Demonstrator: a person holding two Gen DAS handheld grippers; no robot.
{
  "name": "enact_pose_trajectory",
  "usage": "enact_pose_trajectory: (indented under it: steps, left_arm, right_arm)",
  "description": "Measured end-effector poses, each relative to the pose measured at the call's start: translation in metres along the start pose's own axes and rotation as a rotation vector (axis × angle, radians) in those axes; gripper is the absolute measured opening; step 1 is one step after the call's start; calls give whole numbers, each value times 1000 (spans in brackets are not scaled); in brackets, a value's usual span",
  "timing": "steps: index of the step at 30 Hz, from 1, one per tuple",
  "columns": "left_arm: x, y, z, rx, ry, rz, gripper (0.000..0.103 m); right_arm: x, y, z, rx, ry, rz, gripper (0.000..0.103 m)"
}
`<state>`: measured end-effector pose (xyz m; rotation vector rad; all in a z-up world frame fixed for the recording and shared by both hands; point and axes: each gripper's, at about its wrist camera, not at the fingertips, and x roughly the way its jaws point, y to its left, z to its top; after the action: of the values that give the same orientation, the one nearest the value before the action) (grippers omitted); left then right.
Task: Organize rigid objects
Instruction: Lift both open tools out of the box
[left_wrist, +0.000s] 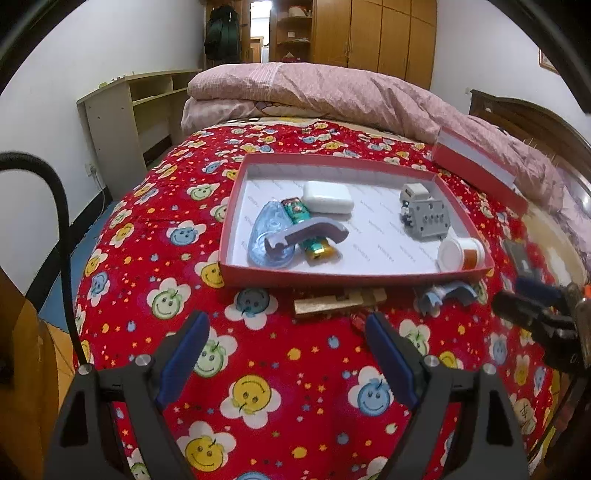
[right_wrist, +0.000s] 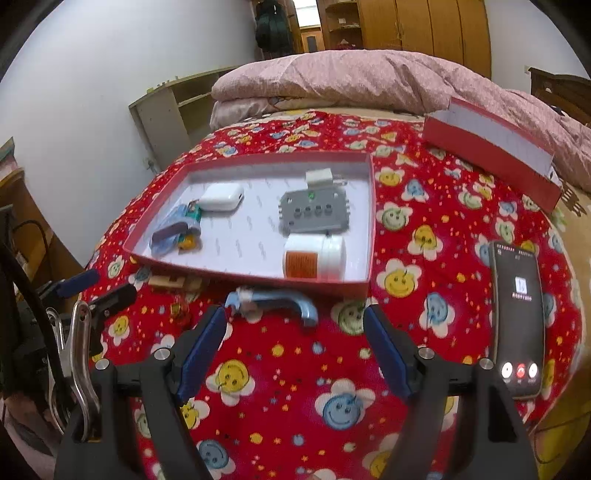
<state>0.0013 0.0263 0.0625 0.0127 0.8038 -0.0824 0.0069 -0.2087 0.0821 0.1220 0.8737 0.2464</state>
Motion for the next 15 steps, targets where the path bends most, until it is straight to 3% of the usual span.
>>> enact_pose_trajectory:
  steps: [9, 15]
  left_arm:
    - [-11, 9, -10, -31, 26, 8, 89]
    - [-9, 8, -21, -31, 52, 0, 89]
  right_arm:
    - [-10, -15, -13, 33, 38, 53, 78]
    - [-22, -23, -37, -28, 88, 20, 78]
